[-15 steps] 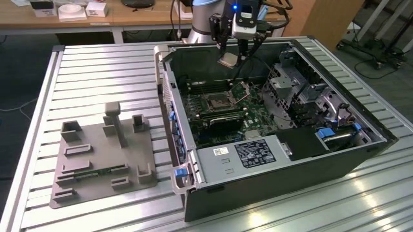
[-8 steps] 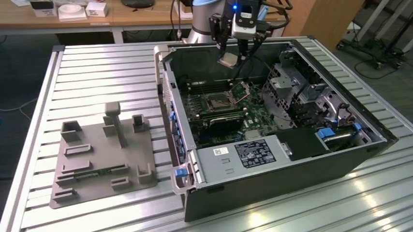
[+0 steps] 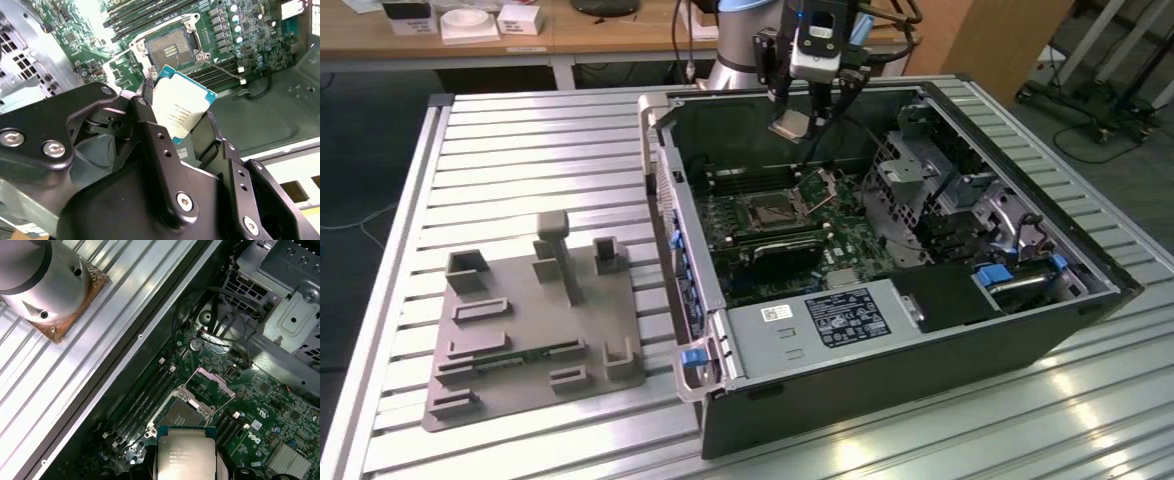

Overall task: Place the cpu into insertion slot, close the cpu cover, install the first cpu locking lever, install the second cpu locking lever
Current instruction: 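Place the cpu into insertion slot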

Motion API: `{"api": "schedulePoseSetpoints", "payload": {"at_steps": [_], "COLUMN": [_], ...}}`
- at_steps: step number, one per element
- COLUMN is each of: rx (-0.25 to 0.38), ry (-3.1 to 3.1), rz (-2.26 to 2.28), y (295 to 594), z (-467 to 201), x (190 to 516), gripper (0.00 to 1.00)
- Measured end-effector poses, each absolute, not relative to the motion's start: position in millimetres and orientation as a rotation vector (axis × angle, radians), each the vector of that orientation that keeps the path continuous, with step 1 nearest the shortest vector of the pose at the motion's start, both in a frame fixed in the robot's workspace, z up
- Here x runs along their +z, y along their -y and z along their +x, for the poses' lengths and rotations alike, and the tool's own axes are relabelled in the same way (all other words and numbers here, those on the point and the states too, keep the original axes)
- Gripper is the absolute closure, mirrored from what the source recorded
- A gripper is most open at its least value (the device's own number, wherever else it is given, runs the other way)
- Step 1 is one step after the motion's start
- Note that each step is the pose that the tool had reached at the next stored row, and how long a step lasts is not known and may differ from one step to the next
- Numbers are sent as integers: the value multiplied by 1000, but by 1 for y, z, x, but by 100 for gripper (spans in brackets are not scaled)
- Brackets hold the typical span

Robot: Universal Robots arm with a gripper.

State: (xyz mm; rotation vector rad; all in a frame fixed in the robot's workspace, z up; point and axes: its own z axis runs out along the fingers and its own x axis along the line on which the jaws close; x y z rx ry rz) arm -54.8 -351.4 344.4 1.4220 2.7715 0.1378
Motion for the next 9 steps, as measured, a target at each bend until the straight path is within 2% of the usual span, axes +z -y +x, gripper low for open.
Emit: {"api": "schedulePoseSetpoints", "payload": {"at_steps": [9], "rx": [135], "ry": [-2664], "rz": [1604], "y": [351], "z": [-55], "x": [342], "gripper": [46]}}
